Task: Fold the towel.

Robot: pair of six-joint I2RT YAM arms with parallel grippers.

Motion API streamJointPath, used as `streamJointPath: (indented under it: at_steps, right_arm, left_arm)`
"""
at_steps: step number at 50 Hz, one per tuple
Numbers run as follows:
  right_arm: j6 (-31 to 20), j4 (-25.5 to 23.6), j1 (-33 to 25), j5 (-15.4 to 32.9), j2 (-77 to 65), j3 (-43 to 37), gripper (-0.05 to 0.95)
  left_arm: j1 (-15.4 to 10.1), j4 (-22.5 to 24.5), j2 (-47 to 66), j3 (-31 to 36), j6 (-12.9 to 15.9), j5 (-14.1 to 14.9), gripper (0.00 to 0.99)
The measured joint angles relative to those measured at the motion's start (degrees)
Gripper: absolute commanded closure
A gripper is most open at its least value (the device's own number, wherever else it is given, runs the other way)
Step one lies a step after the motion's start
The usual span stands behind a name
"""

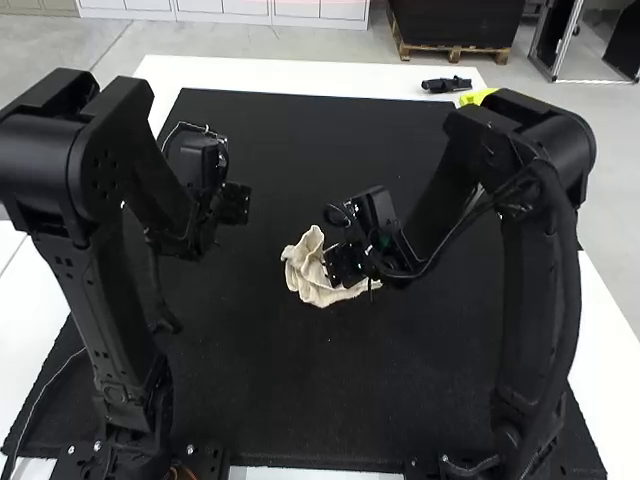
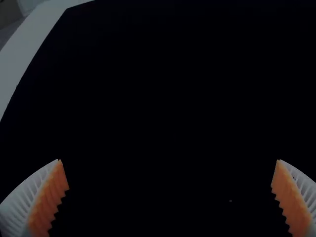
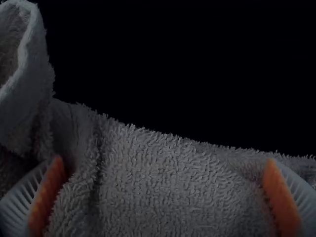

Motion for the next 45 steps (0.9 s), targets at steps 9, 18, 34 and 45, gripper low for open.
streamJointPath:
  at_steps: [9,18,34,45]
  right_arm:
    - [-0.33,4.07,-0.02,-0.22,0.28,-0.7,0.0]
    - [-0.52,10.14,0.0,-0.13,1.79,-0.39,0.0]
    - [-1.25,12.7,-0.55,1.18,1.77,2.71,-0.01]
    - [-1.79,15.19,-4.92,3.1,-1.05,6.71,-0.01]
  left_arm:
    - [-1.68,-0.02,-0.07,0.0,-0.02,-0.85,0.03]
    - [-2.23,-0.2,-0.85,0.0,-0.02,-1.14,0.028]
    - [-2.23,0.0,-0.96,0.17,-0.02,-1.68,0.028]
    - [-2.08,2.8,-0.96,0.92,-0.57,-2.27,0.03]
